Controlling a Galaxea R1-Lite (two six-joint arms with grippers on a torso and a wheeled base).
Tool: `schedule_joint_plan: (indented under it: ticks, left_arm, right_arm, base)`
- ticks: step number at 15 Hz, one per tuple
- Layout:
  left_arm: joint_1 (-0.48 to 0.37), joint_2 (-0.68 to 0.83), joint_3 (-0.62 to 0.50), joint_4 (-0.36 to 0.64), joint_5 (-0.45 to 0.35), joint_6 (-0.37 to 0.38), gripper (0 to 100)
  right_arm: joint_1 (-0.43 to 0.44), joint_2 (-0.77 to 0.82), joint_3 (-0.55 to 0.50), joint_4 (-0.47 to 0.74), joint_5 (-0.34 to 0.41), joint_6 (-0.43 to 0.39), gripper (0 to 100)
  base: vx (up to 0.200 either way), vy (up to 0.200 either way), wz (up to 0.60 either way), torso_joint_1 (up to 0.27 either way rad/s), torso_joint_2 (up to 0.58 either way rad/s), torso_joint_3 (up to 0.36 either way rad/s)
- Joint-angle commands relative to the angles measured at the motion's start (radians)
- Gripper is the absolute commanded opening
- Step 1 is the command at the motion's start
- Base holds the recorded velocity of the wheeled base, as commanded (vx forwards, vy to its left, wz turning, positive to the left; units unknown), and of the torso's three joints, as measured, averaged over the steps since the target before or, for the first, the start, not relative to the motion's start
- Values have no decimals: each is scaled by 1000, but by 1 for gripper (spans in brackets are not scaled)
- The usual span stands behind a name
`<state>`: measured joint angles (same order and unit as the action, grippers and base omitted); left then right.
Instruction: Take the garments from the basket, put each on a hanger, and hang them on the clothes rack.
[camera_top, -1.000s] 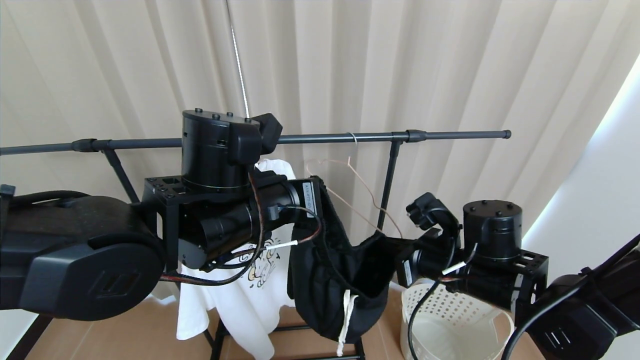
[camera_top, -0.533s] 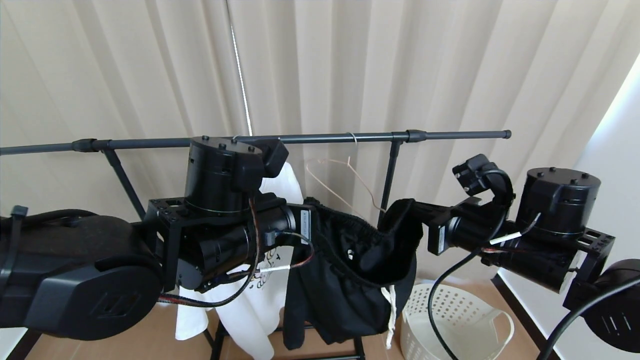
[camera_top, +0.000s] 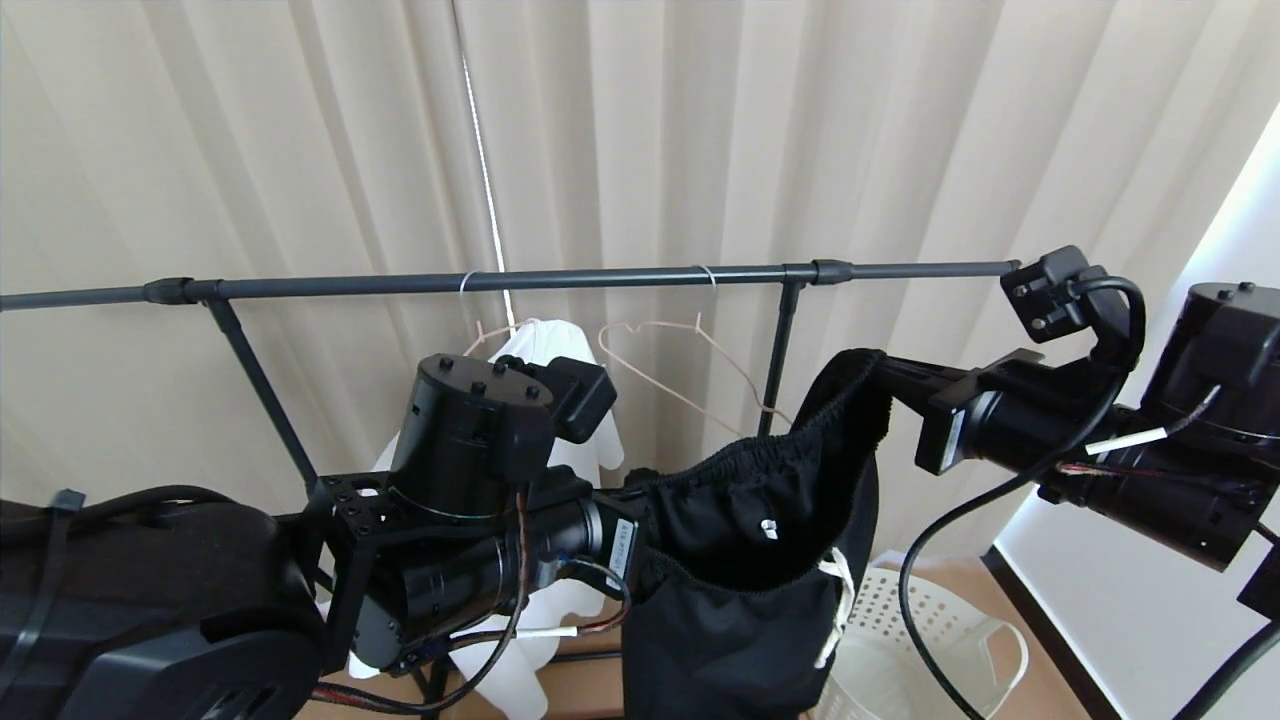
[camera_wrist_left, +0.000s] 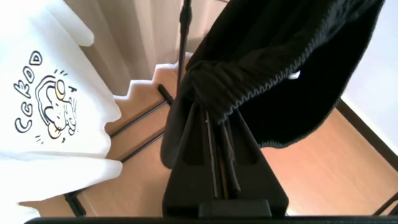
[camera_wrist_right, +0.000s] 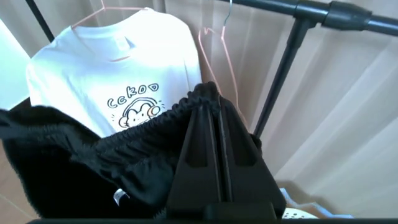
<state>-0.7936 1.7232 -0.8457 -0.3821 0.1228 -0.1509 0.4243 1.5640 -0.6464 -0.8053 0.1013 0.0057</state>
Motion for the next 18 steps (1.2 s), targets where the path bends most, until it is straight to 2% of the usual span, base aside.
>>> schedule_joint_plan:
  ticks: [1,2,6,8,10,12,15,18]
  left_arm:
    - [-15,-11,16,-1,-9,2,0]
    - [-15,-28,31,-3,-40,16,100]
    - [-13,-47,36,-4,-63,25,100]
    - [-12,-47,36,-3,-63,27,100]
    - [-10,-45,36,-3,-63,25,100]
    - [-4,-42,33,-4,-60,25,100]
    - [10,-37,19,-4,-57,24,100]
    - [20,-31,10,-4,-54,24,100]
  right_arm:
    - [-1,-50,4,12,0,-1,0]
    - [-1,-64,-2,41,2,-1,0]
    - [-39,-82,-4,55,2,-20,0]
    - [-68,-87,7,55,2,-75,0]
    - [-87,-113,14,58,2,-96,0]
    - [-147,-187,33,101,12,-170,0]
    - [-213,-292,31,232,109,-216,0]
    - [-303,-292,13,239,150,-216,0]
  base:
    - [0,0,0,0,0,0]
    - [0,0,0,0,0,0]
    - [0,0,0,0,0,0]
    - [0,0,0,0,0,0]
    - [0,0,0,0,0,0]
    - [0,0,0,0,0,0]
    - [0,0,0,0,0,0]
    - [0,0,0,0,0,0]
